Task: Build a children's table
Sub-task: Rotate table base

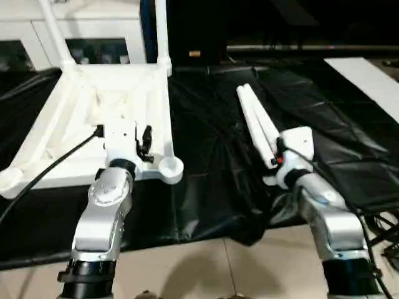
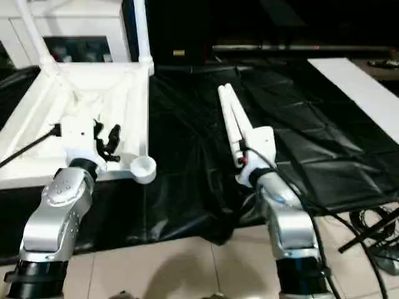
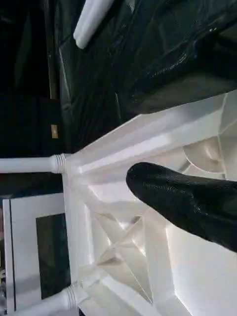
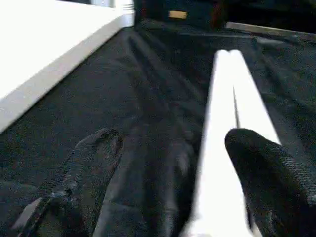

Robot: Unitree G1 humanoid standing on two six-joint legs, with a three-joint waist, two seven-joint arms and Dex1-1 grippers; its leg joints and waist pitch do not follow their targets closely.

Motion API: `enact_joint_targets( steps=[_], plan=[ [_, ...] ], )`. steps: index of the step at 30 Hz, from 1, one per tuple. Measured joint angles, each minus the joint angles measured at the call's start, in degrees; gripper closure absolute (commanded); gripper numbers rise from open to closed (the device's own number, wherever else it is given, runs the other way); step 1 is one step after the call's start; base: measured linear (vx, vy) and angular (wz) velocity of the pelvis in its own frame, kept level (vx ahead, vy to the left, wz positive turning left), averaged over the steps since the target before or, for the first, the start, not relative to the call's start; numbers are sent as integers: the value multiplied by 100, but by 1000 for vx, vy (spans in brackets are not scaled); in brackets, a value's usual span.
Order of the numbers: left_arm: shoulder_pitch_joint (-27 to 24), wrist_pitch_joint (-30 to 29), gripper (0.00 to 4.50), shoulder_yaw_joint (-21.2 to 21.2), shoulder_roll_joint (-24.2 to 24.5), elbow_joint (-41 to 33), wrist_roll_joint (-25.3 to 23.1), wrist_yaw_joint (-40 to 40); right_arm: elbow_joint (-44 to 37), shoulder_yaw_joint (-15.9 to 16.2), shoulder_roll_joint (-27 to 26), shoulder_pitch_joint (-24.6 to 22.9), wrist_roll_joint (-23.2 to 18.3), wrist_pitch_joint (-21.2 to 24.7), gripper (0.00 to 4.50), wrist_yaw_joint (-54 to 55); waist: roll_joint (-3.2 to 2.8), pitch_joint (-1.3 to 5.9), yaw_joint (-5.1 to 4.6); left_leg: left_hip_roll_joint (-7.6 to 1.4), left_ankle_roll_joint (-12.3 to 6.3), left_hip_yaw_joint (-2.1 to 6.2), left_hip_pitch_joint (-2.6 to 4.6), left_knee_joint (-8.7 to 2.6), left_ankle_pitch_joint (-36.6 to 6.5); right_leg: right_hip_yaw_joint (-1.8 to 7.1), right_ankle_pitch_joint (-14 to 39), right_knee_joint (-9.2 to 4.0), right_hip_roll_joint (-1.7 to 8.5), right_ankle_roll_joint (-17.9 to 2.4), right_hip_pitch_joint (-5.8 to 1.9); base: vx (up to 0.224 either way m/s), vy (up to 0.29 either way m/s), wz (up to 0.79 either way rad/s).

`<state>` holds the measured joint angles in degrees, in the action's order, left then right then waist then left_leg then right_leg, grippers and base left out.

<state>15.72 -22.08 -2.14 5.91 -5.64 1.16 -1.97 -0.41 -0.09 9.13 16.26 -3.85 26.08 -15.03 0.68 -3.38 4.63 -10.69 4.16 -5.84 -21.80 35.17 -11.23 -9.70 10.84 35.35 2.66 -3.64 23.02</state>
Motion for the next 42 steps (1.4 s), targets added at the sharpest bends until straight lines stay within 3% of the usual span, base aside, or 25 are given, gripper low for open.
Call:
enact_joint_targets(
  steps=[1, 3, 4, 7, 10, 15, 18, 21, 22, 23, 24, 27, 28, 30, 32, 33, 34, 35, 36, 37, 38, 39, 40, 41, 42],
  plan=[
    [0, -7, 234, -11, -3, -1, 19, -15, 31, 3, 6, 24, 4, -1, 64, -1, -8, 3, -18, 28, -8, 100, -50, 0, 5, -152, -11, -45, 65, -23, -50, -8, 7, 56],
    [-10, -30, 234, -37, -3, -1, 25, -21, 63, 48, 12, 67, 13, -27, 64, -28, -35, -10, -16, 32, -3, 188, -100, 27, 2, -320, 2, -70, 131, -35, -125, -2, 7, 56],
    [-23, -35, 234, -57, 7, -3, 25, -21, 66, 103, 1, 107, 12, -64, 64, -50, -42, -7, -9, -29, 9, 121, -71, 37, 3, -322, 6, -88, 127, -30, -135, 25, 9, 33],
    [-59, -53, 234, -81, 49, -3, 24, -25, 66, 167, -67, 159, -10, -148, 64, -47, -52, -11, 64, -135, 35, -105, -4, 28, 16, -192, 9, -96, 95, 18, -189, 8, 3, 11],
    [-142, -57, 234, -65, 47, -5, 26, -43, 66, 168, -64, 157, -10, -174, 64, -47, -50, -11, 68, -117, 33, -250, 74, -11, 16, -3, 8, -99, 90, 88, -210, 4, 18, -2],
    [-149, -63, 234, 26, 45, -5, 27, -157, 72, 167, -43, 154, 2, -185, 64, -36, -42, -5, 38, -108, 20, -324, 80, -12, 14, 99, -17, -126, 84, 136, -189, 3, 11, -1],
    [-152, -63, 234, 44, 44, -4, 29, -161, 103, 185, -6, 154, 1, -187, 64, -64, -42, -6, 40, -107, 6, -366, 128, -46, 3, 124, 2, -132, 84, 151, -197, 0, 0, 0],
    [-139, -63, 234, 85, 29, -7, 39, -170, 111, 225, 115, 120, 17, -181, 64, -151, -47, -7, -13, -8, -12, -198, 97, -97, -8, -57, 83, -151, 182, 173, -314, 9, -6, 12],
    [-139, -64, 234, 98, 20, -7, 42, -179, 115, 230, 148, 105, 53, -182, 64, -155, -63, -14, -32, -8, -16, -134, 96, -94, -11, -159, 107, -199, 192, 175, -405, 52, -9, 46],
    [-140, -64, 234, 98, 20, -7, 43, -180, 120, 221, 139, 104, 56, -184, 64, -136, -68, -15, -40, -10, -17, -117, 94, -93, -12, -206, 111, -224, 199, 174, -436, 52, -9, 46],
    [-137, -65, 234, 90, 23, -7, 46, -182, 130, 188, 73, 105, 86, -197, 64, -36, -80, -19, -47, -22, -30, -76, 97, -88, -20, -332, 148, -272, 219, 187, -541, 67, -7, 48],
    [-168, -80, 234, 35, 48, -7, 68, -197, 162, 196, -52, 152, 85, -244, 64, 10, -93, -28, -18, -77, -38, -192, 310, -135, -33, -171, 224, -289, 161, 222, -638, 78, 2, 20],
    [-170, -82, 234, -14, 69, -12, 77, -204, 162, 210, -61, 158, 62, -251, 64, 6, -65, -24, -31, -51, -32, -253, 392, -154, -75, -27, 281, -198, 157, 180, -636, 106, 10, 2],
    [-170, -85, 234, -60, 105, -12, 80, -206, 162, 212, -34, 156, 47, -266, 64, -13, -36, -16, -115, 19, -23, -298, 480, -154, -145, 138, 418, -45, 165, 173, -629, 110, 4, 0],
    [-149, -89, 234, -23, 26, -20, 98, -220, 167, 186, 78, 112, 49, -282, 64, -29, -58, 15, -119, 66, -119, -327, 427, -121, -234, 199, 487, -52, 137, 217, -686, 123, -8, -3],
    [-137, -94, 234, 95, -25, -22, 121, -238, 173, 158, 114, 65, 50, -282, 64, -29, -73, 24, -101, 67, -309, -299, 366, 3, -304, 220, 526, -53, 113, 229, -700, 132, -3, 2],
    [-142, -105, 234, 196, -60, -25, 137, -268, 193, 124, 138, 44, 52, -282, 64, -28, -111, 45, -61, 56, -426, -246, 246, 143, -354, 241, 569, -52, 54, 237, -719, 134, 17, -3],
    [-142, -118, 234, 204, -56, -25, 138, -272, 192, 99, 128, 44, 52, -283, 64, -26, -148, 67, -50, 55, -400, -210, 153, 149, -311, 226, 606, -50, 11, 251, -731, 134, 17, -3],
    [-154, -130, 234, 180, -25, -25, 138, -270, 192, 98, 114, 40, 53, -283, 64, -27, -162, 81, -47, 48, -330, -173, 114, 155, -295, 224, 633, -57, -21, 277, -749, 160, 39, -14],
    [-161, -138, 234, 121, 26, -24, 137, -268, 190, 145, 42, 45, 51, -287, 64, -30, -146, 94, -140, 66, -258, -116, 176, 147, -337, 243, 677, -34, -13, 307, -715, 216, 25, -6],
    [-168, -146, 234, 65, 45, -23, 136, -267, 195, 236, -23, 70, 51, -287, 64, -34, -119, 105, -201, 128, -279, -96, 194, 125, -364, 293, 725, 141, 24, 230, -627, 216, 25, -6],
    [-170, -158, 234, -25, 93, -16, 132, -264, 194, 319, -62, 117, 52, -286, 64, -37, -103, 112, -266, 177, -302, -79, 228, 123, -399, 345, 757, 482, 79, 249, -458, 212, -3, -3],
    [-164, -162, 234, -78, 125, -20, 130, -264, 189, 361, -40, 136, 102, -256, 64, -20, -95, 117, -290, 209, -312, -68, 303, 123, -459, 460, 777, 783, 91, 329, -221, 133, -22, -16],
    [-156, -159, 234, -83, 127, -25, 134, -268, 184, 376, 15, 136, 145, -218, 64, 11, -53, 135, -311, 242, -304, -63, 357, 112, -494, 525, 737, 836, 123, 430, -45, 133, -22, -16],
    [-155, -144, 234, -80, 111, -28, 145, -279, 164, 377, 80, 138, 190, -135, 64, 41, 30, 157, -337, 307, -318, -70, 400, 98, -524, 613, 676, 749, 191, 508, 112, 89, -61, -19]
  ],
)
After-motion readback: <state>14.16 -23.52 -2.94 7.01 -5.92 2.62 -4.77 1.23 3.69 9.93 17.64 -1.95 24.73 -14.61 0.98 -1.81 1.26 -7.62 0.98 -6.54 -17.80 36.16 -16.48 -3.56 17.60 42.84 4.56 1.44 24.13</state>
